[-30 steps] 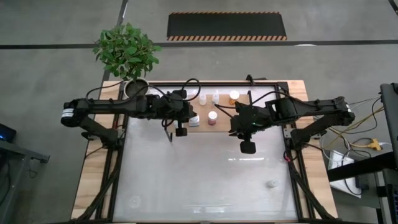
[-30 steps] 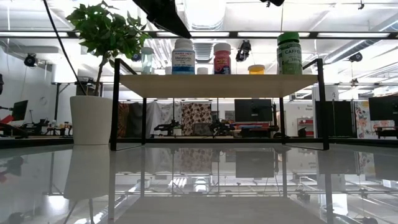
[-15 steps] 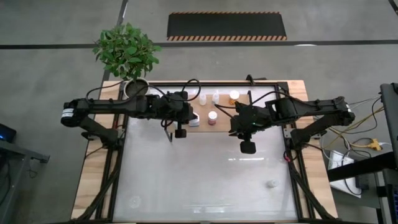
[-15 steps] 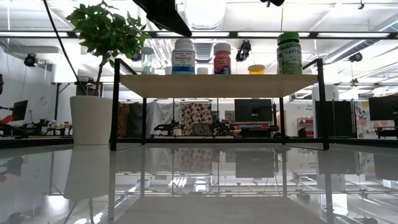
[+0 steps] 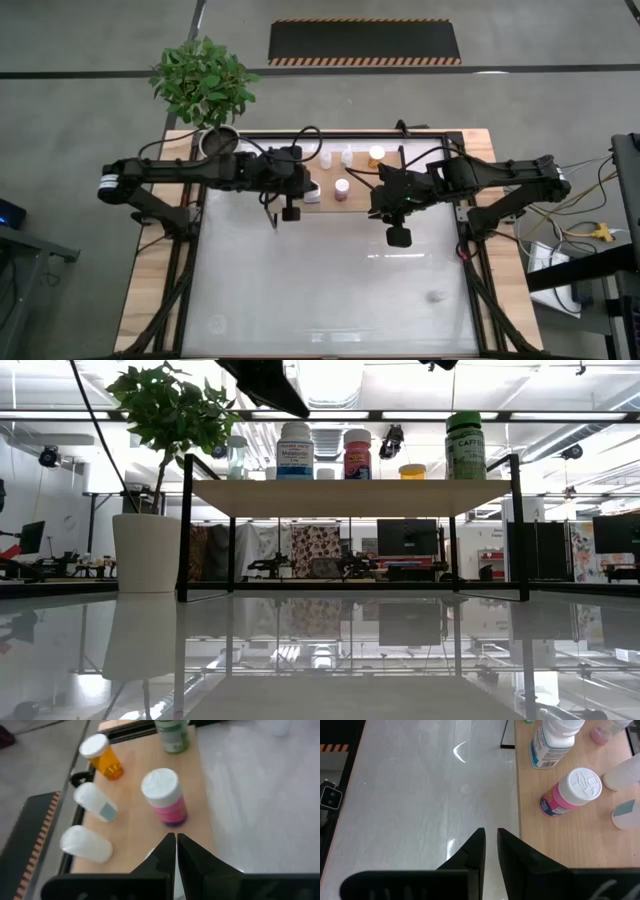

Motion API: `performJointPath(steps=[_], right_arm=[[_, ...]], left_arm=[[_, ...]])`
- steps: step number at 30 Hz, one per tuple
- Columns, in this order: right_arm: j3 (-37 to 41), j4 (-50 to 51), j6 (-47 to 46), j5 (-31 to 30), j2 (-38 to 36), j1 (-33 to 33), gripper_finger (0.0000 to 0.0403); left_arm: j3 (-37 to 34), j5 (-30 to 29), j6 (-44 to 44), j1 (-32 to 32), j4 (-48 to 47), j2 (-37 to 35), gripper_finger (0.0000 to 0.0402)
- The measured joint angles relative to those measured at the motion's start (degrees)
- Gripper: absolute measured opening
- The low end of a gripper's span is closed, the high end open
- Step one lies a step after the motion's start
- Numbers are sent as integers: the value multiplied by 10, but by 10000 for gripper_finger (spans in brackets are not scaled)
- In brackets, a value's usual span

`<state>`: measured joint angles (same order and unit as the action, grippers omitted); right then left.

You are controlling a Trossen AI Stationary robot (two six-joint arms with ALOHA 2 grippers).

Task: Pick and place medicine bottles onto shelf by color
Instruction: Adjust the pill bottles on the shelf

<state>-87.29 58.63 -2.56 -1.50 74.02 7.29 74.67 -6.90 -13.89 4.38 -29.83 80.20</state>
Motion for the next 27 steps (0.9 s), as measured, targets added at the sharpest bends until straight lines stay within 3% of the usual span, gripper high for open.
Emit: performJointPath(steps=[7,27], right_arm=[[0,0,1,0,0,0,38],[0,11,-5,0,0,0,38]], left_arm=[[-2,-91,-24,5,5,1,0],[-2,-51,-32,5,10,21,0]])
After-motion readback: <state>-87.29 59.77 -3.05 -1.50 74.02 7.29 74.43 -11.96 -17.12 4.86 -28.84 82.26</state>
